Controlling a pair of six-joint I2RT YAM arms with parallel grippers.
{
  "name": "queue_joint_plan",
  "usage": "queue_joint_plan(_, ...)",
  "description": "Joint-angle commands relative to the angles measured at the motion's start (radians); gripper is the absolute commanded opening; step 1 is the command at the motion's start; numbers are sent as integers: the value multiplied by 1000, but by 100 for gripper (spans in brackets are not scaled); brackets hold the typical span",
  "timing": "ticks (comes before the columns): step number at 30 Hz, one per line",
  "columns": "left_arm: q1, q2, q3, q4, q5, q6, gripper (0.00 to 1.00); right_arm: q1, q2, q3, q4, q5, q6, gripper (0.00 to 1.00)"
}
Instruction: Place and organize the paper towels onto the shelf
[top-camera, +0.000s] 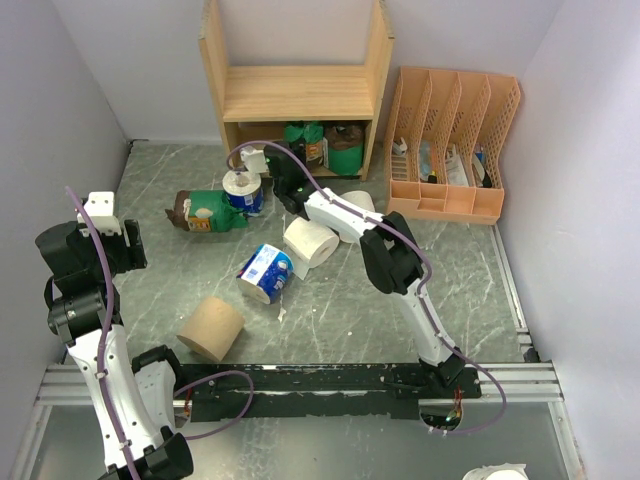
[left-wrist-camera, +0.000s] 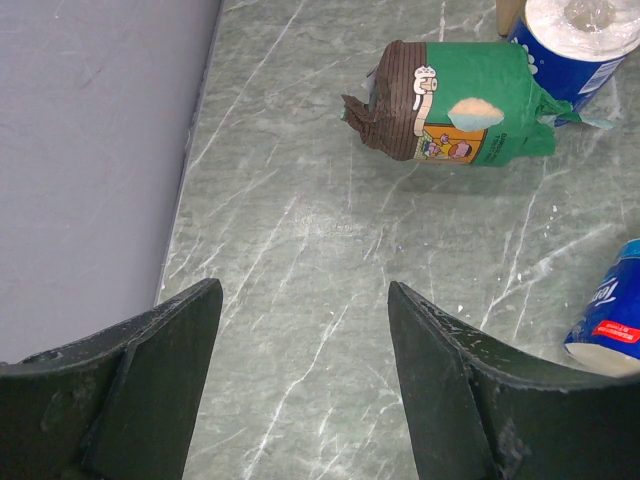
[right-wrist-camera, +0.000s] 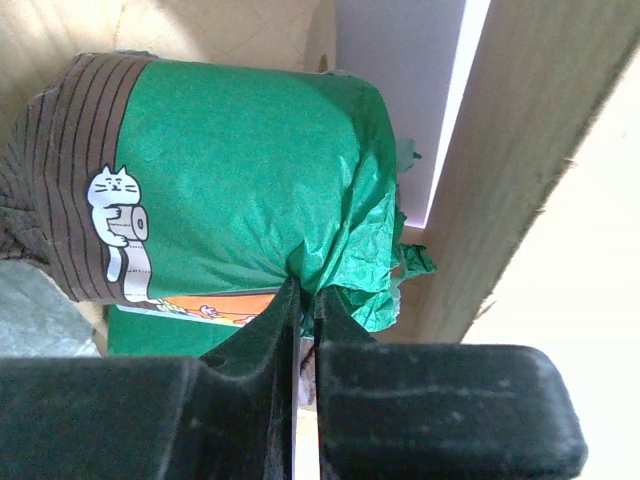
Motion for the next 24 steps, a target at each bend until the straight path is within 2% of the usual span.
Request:
queue_joint_plan(1,-6,-5,-7,32,4,0,78,-10,-2,50,133,44,-57,0)
queue_joint_plan(24,-6,-2,-7,32,7,0,78,-7,-27,-12,204,60,-103,0)
